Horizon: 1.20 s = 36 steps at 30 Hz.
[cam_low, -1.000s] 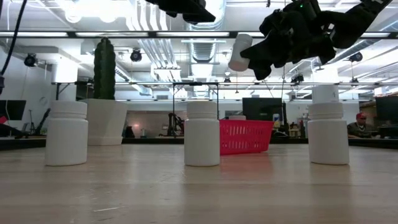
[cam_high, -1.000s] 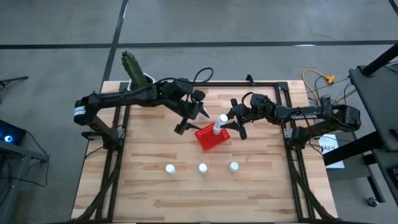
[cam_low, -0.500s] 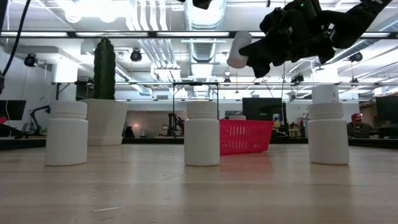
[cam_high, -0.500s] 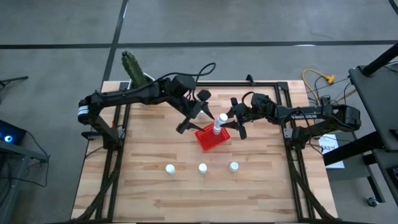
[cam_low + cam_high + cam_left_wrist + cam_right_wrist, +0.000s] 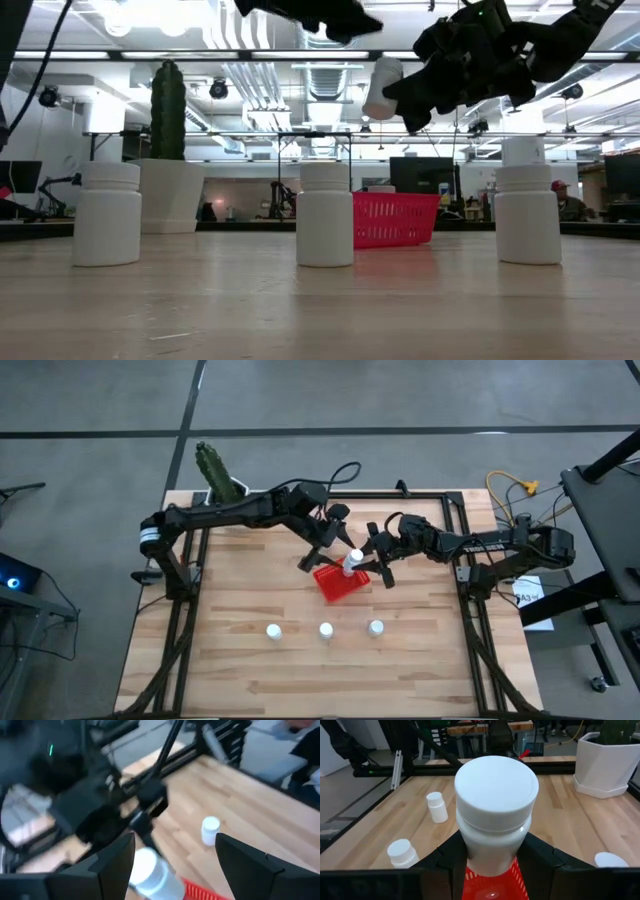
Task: Pick and place pill bottles into a basket
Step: Put the white pill bottle into the red bin
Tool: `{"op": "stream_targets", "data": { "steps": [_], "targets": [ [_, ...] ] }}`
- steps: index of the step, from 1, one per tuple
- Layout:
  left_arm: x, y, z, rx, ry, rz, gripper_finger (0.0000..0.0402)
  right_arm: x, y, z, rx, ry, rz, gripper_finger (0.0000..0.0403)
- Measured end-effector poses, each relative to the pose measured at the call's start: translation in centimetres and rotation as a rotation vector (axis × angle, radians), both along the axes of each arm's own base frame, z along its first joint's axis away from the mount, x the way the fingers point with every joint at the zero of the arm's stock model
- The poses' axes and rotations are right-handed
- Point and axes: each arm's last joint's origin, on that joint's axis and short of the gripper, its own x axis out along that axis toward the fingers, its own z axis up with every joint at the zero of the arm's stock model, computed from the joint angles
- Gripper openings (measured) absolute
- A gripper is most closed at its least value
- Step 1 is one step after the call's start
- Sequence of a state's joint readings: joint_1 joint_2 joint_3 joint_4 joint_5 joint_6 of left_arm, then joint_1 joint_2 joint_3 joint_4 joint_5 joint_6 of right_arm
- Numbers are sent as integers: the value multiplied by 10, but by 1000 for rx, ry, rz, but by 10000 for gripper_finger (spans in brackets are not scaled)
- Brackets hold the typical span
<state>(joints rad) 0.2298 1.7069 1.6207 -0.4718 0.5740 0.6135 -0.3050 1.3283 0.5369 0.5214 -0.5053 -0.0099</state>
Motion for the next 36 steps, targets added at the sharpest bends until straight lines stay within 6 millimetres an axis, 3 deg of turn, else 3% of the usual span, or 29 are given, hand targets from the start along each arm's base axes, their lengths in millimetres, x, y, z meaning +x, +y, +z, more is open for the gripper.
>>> {"op": "stream_targets", "data": {
  "steps": [4,8,20,28,36],
  "targets": [
    [10,7,-9,-9,30,138,258,3,-1,-4,3,3,-1,134],
    [12,10,-12,-38,49,171,258,3,-1,-5,-1,1,0,134],
    [9,11,-8,-175,91,293,258,3,-1,-3,-21,-10,4,134],
    [9,11,-12,-185,108,306,258,3,-1,-3,-21,-10,4,134],
    [19,11,-28,-211,160,311,258,3,-1,-3,-23,-10,4,134]
  ]
}}
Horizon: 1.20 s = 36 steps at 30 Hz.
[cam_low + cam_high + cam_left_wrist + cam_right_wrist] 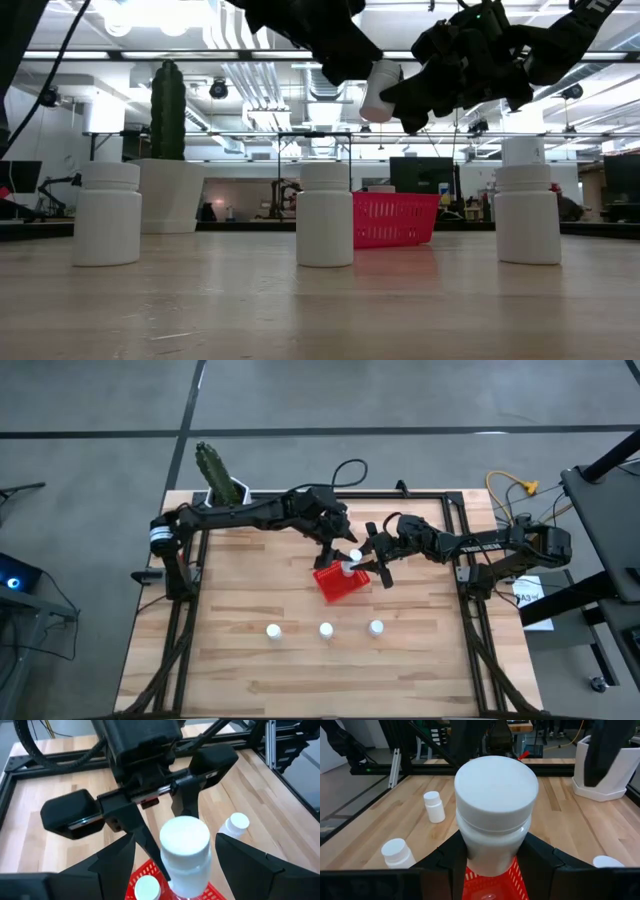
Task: Pick and place pill bottles into a basket
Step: Put the white pill bottle into the red bin
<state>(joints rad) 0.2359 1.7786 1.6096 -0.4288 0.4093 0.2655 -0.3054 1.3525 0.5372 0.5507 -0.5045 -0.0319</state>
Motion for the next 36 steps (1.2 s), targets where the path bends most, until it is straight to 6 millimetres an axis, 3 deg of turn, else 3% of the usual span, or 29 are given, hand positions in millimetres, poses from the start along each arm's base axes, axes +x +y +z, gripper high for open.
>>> {"op": "stream_targets", "data": {
  "steps": [36],
  "targets": [
    [2,-4,-18,-44,15,14,258,0,0,0,-14,-3,-4,134]
  ]
}}
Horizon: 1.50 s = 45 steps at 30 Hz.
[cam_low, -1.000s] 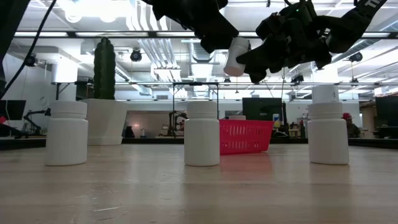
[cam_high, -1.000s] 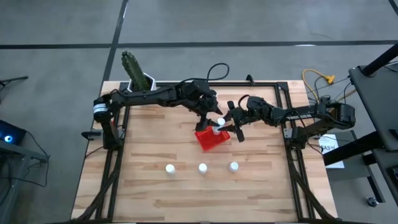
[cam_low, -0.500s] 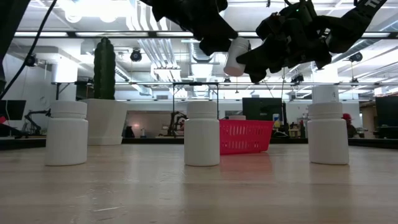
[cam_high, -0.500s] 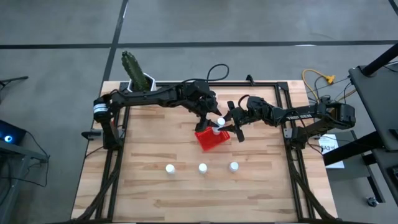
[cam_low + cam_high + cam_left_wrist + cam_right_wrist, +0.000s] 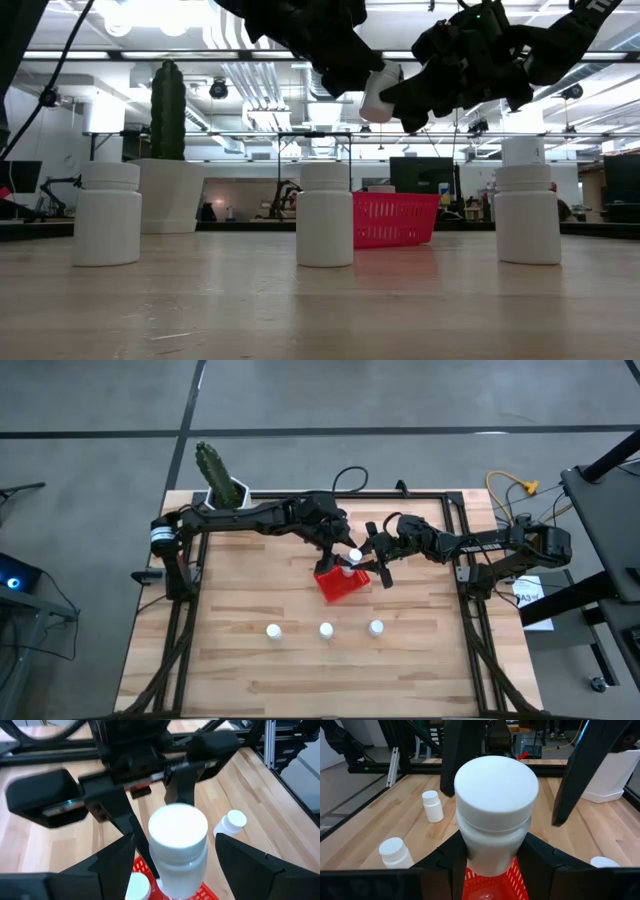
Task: Pick and place pill bottles into a basket
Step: Put the white pill bottle into the red bin
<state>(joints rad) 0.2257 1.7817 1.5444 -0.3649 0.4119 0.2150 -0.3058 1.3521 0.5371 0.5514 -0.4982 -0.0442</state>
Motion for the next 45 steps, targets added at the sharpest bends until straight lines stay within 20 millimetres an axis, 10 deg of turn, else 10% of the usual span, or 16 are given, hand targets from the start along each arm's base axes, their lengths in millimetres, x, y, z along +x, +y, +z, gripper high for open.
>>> {"op": "stream_targets", "data": {
  "steps": [45],
  "targets": [
    [10,-7,-5,12,-27,-25,175,0,0,1,4,-6,-1,134]
  ]
}}
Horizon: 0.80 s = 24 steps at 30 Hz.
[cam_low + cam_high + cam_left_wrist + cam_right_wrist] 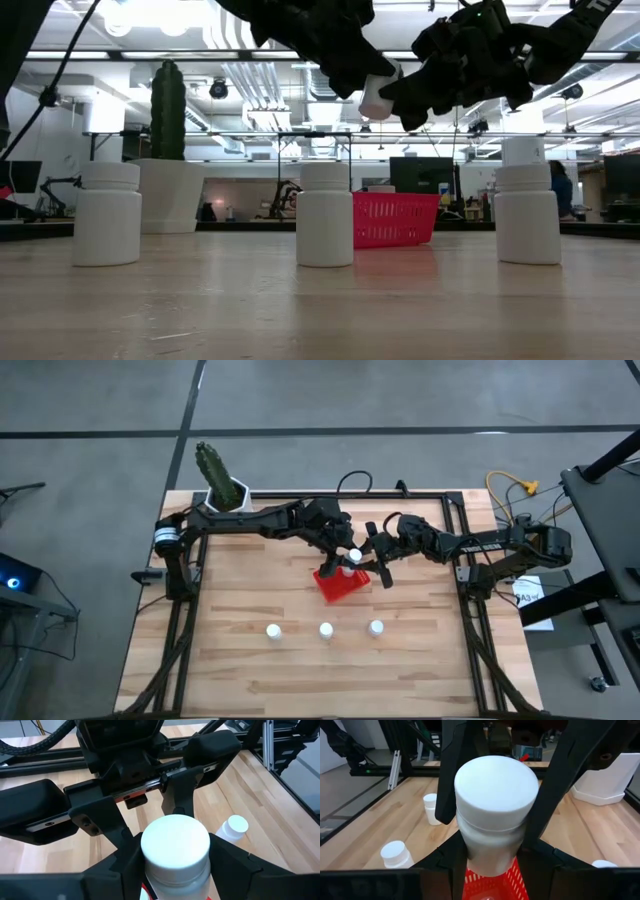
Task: Pick and place pill bottles into a basket
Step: Put the white pill bottle into the red bin
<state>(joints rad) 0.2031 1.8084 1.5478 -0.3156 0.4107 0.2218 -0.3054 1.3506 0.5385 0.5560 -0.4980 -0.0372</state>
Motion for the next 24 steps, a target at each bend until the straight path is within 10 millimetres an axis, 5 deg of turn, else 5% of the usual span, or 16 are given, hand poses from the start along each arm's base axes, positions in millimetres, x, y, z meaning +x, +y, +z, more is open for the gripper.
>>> {"op": "stream_targets", "data": {
  "steps": [10,24],
  "targets": [
    [-1,0,1,-1,2,-1,175,0,0,0,-1,-2,0,138],
    [-2,-1,3,3,-2,-10,175,0,-1,-1,-15,6,-35,225]
  ]
}}
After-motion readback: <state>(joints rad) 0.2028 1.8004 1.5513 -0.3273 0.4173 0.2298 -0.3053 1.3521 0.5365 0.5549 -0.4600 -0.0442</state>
